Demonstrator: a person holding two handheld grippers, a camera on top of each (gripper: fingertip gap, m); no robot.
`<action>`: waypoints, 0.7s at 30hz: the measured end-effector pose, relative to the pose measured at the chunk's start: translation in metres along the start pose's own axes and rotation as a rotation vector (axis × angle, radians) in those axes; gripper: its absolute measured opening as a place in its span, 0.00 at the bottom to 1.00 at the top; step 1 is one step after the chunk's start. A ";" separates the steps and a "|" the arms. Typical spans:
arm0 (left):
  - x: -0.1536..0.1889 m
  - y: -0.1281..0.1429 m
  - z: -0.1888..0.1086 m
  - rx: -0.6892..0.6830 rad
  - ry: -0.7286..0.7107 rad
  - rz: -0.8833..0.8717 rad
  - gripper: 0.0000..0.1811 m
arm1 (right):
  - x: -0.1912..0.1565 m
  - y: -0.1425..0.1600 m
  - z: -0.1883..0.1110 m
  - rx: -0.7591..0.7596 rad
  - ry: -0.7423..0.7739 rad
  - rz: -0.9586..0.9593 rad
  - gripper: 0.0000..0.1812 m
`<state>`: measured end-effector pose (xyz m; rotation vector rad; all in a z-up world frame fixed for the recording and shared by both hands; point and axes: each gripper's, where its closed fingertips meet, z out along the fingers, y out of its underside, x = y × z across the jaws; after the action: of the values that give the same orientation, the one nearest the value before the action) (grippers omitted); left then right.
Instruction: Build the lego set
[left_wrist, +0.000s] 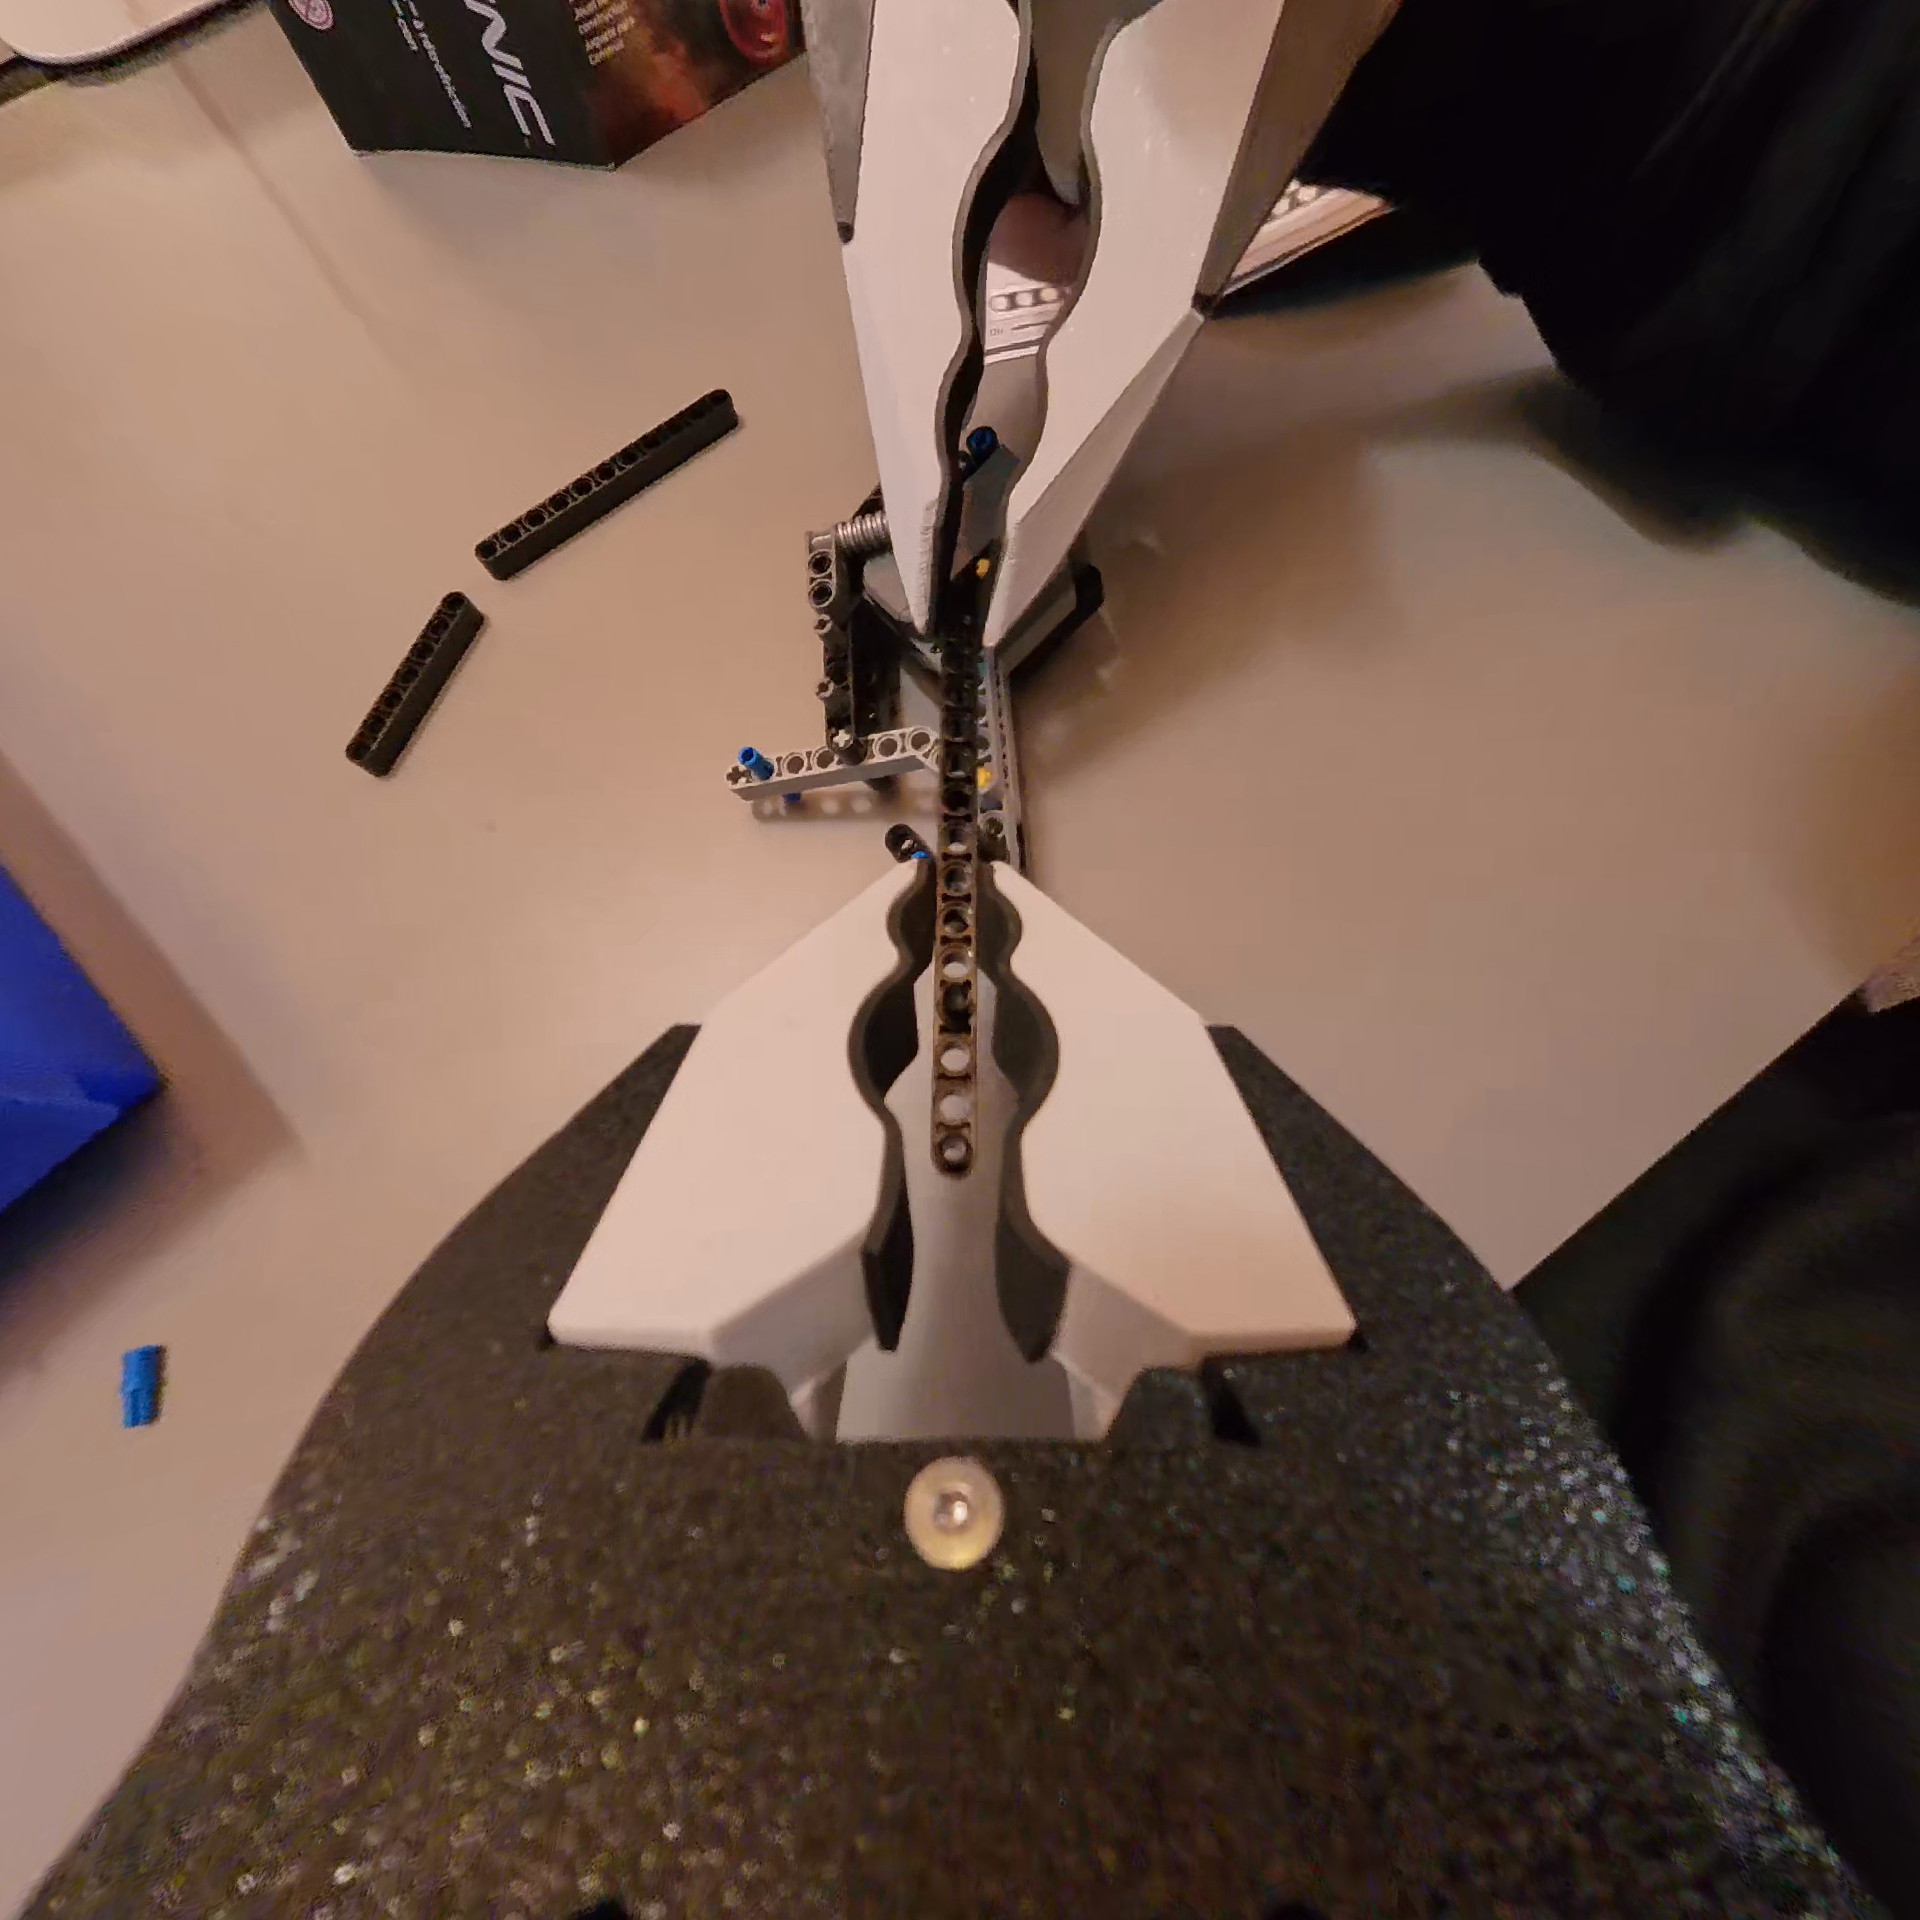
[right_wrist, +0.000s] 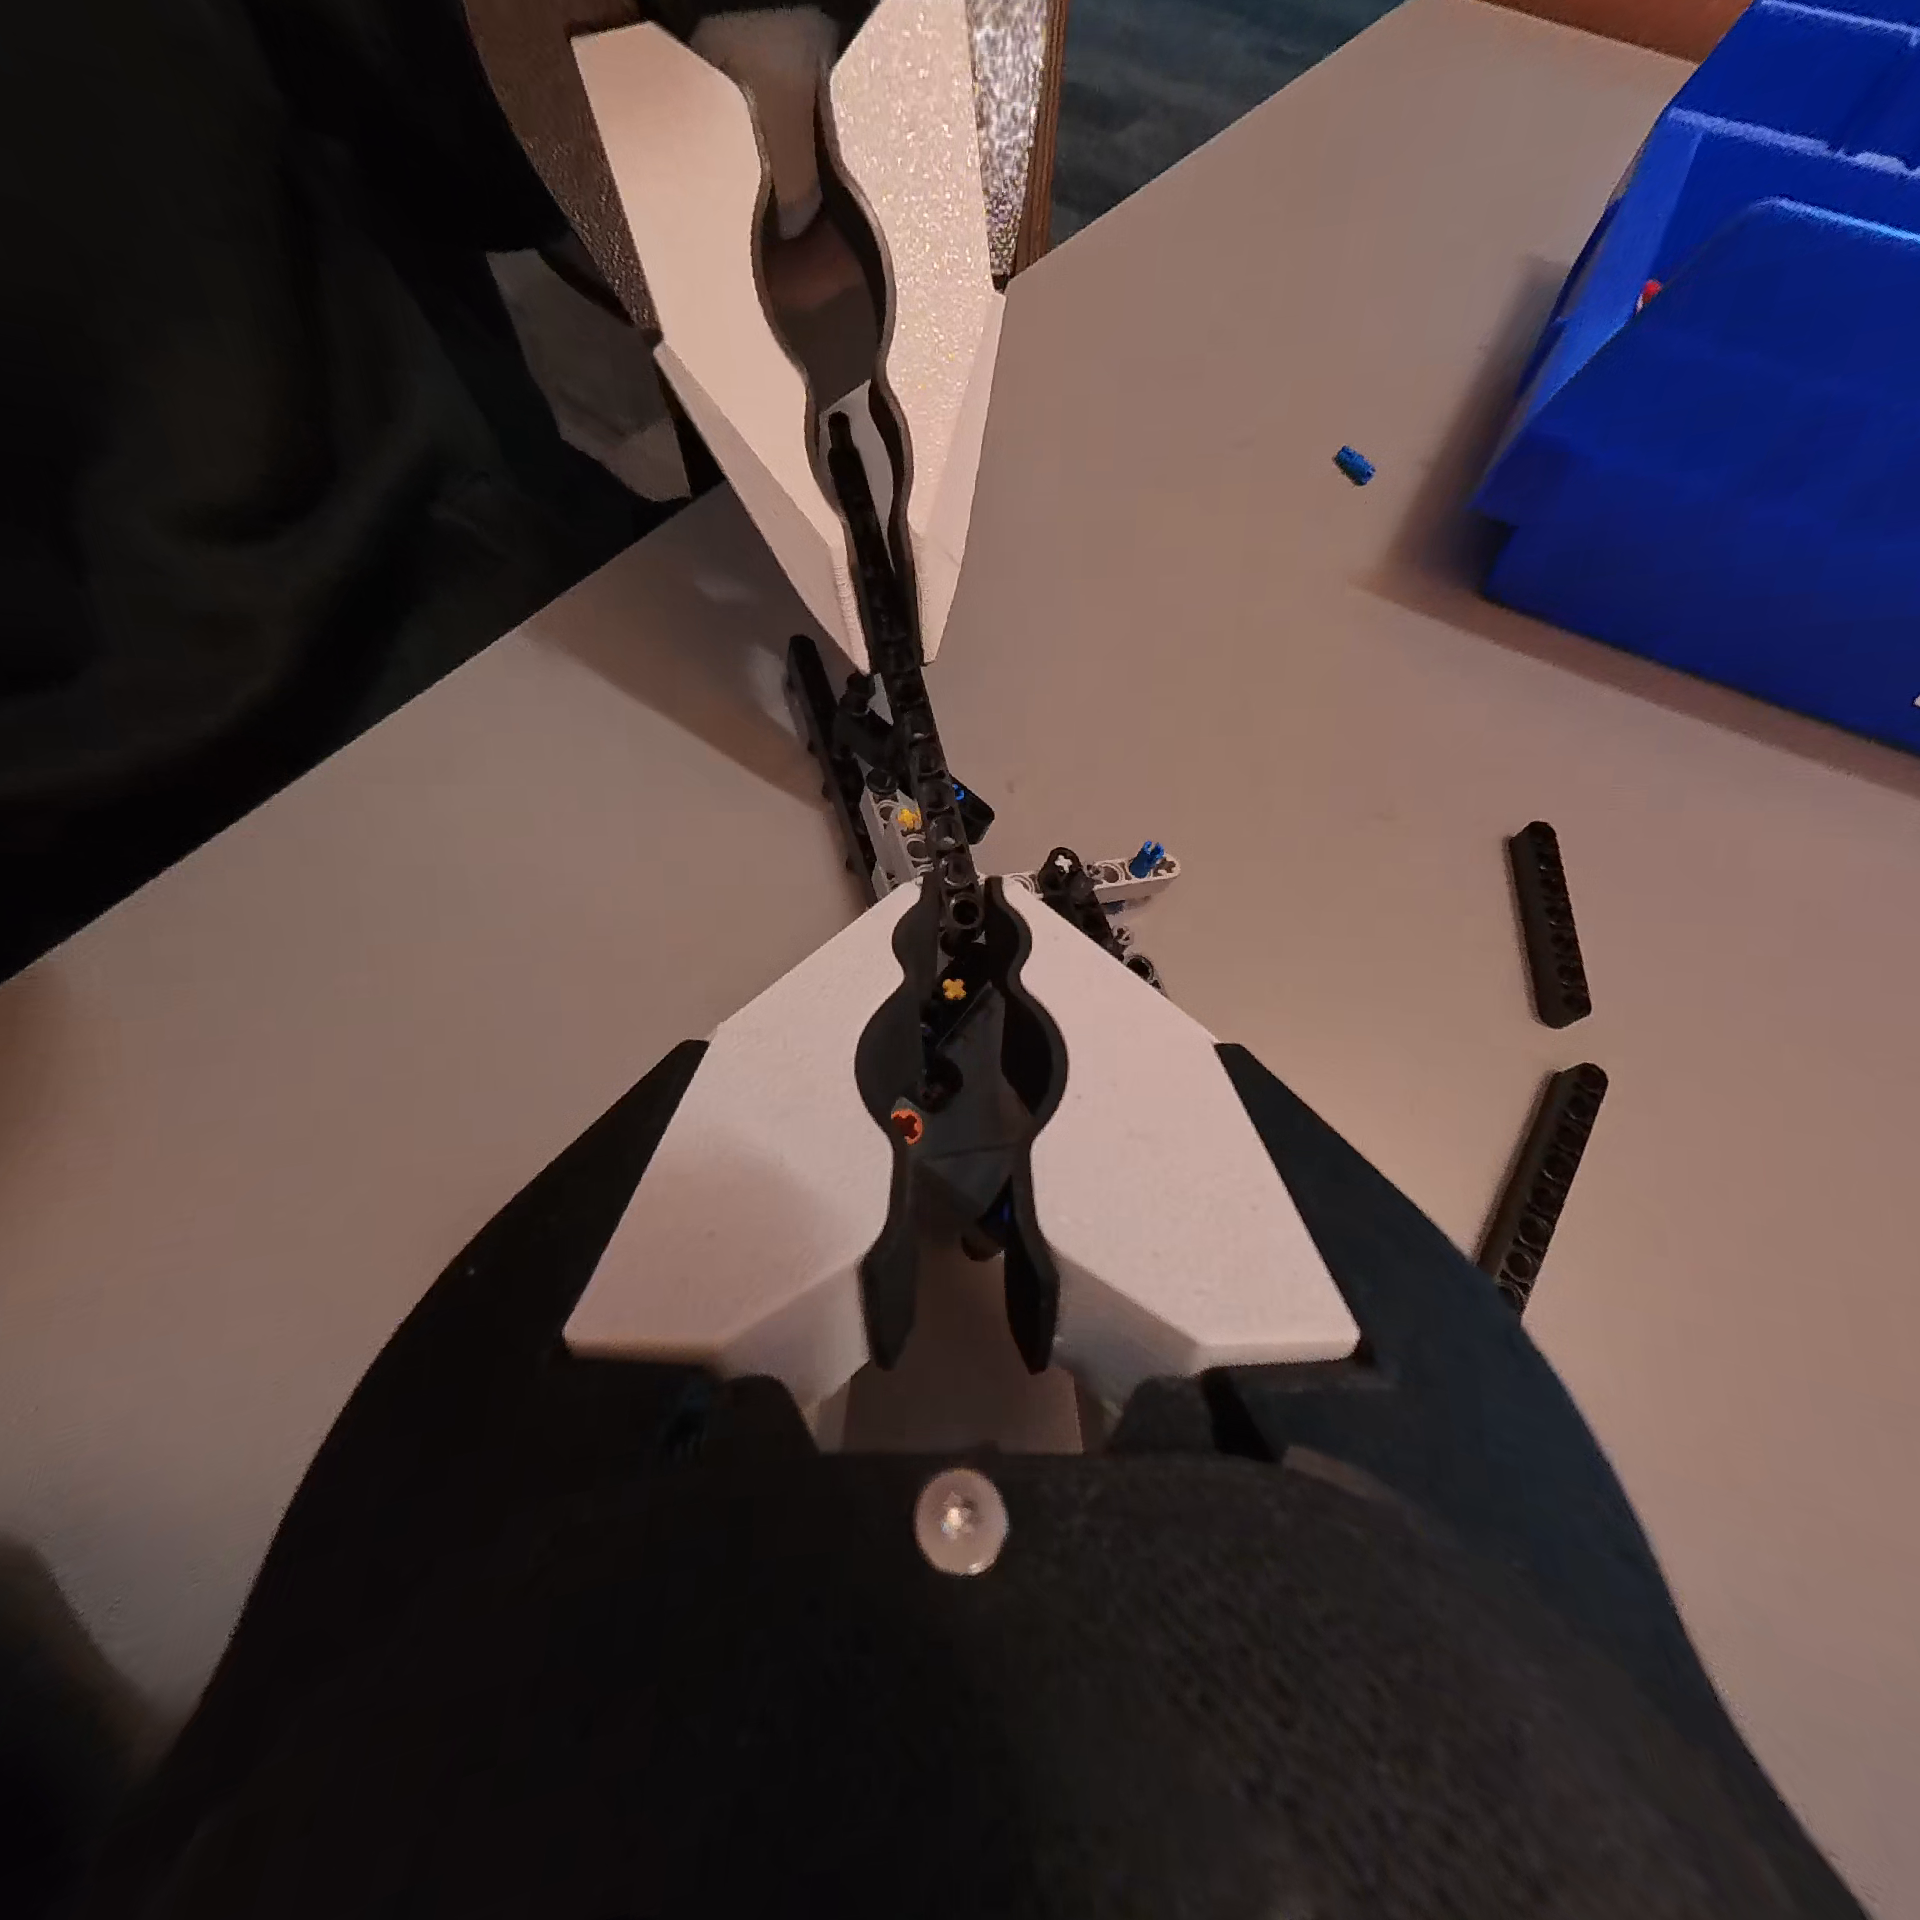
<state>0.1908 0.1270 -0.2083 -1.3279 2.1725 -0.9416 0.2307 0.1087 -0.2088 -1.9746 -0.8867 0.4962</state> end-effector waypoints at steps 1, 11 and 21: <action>0.000 0.000 0.000 0.010 0.007 -0.014 0.03 | 0.000 0.000 0.000 0.005 -0.001 0.008 0.03; 0.005 -0.003 0.000 0.033 0.032 -0.111 0.03 | -0.001 0.001 -0.001 0.008 -0.012 0.025 0.03; 0.001 -0.002 0.000 0.013 -0.088 0.301 0.04 | -0.007 0.000 -0.001 0.045 -0.059 0.043 0.03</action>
<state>0.1921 0.1256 -0.2071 -0.9800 2.2128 -0.7631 0.2267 0.1032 -0.2085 -1.9499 -0.8640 0.5972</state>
